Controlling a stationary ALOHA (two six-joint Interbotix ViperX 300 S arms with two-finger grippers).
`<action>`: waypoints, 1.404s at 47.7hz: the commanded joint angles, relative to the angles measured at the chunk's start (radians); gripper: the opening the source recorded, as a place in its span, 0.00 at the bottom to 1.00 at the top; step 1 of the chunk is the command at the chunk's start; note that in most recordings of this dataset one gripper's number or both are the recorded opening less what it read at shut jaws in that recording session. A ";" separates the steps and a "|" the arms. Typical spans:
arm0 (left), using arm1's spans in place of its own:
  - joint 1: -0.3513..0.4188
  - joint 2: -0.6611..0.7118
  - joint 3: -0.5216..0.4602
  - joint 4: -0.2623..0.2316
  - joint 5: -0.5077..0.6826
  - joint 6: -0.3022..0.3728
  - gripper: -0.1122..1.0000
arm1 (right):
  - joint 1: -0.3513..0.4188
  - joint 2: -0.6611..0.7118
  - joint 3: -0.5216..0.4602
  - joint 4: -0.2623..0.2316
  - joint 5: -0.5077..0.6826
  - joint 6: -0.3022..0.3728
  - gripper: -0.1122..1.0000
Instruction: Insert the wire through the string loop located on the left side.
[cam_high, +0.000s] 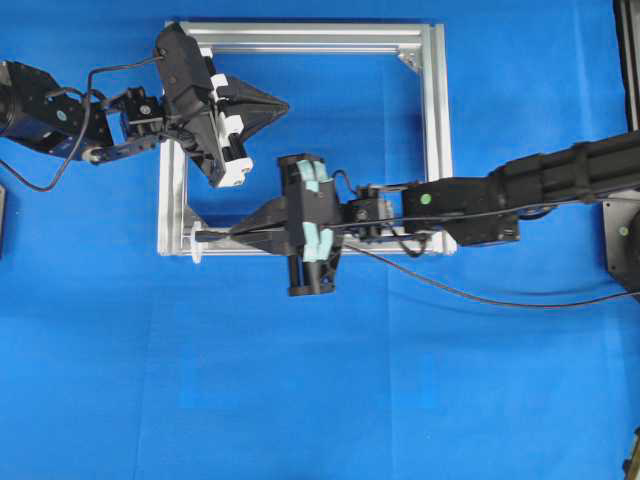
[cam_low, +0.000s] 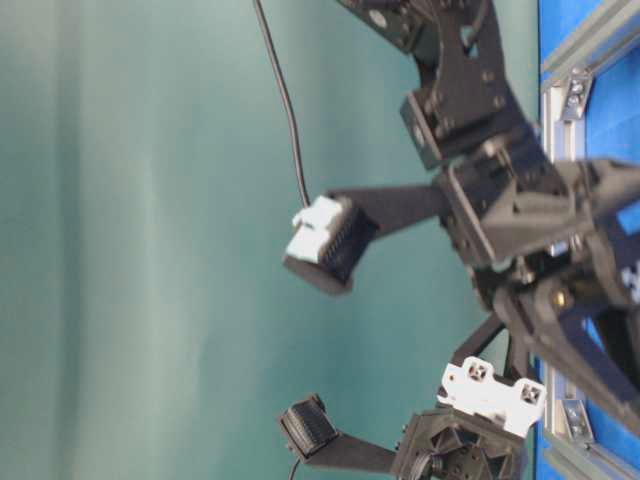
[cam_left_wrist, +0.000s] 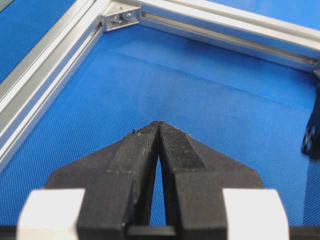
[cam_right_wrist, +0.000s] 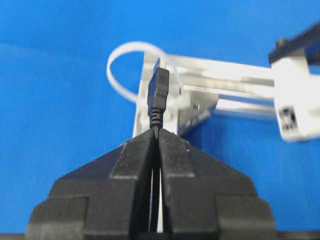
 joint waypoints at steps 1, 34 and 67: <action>-0.002 -0.035 -0.011 0.002 -0.005 0.000 0.10 | 0.002 -0.005 -0.048 -0.002 -0.002 0.002 0.10; 0.000 -0.035 -0.014 0.002 -0.005 0.002 0.10 | 0.006 0.074 -0.155 -0.002 0.018 0.002 0.10; 0.052 -0.198 0.167 0.002 -0.005 0.003 0.10 | 0.006 0.074 -0.155 -0.002 0.018 0.002 0.10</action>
